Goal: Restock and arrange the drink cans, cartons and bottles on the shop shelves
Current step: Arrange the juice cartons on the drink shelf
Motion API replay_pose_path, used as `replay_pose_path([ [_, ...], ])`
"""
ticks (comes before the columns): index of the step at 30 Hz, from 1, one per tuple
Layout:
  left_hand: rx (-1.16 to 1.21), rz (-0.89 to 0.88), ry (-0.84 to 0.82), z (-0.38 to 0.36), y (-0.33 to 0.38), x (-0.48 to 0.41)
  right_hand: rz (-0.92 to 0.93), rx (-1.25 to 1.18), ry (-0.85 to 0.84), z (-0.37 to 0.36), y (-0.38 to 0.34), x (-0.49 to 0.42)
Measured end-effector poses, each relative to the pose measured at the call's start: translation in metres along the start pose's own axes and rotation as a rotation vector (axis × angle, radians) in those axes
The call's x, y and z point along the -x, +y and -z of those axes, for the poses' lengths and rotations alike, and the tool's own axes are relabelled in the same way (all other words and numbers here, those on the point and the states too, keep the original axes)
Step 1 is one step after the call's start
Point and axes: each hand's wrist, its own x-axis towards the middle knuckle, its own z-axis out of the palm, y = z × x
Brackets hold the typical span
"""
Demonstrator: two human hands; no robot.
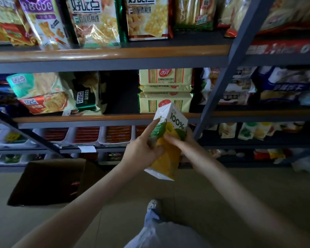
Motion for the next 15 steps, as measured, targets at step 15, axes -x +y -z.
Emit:
replay_pose_path([
  [15,-0.006,-0.276,-0.017,-0.042,0.022,0.079,0.205,-0.111,-0.164,0.043,0.018,0.044],
])
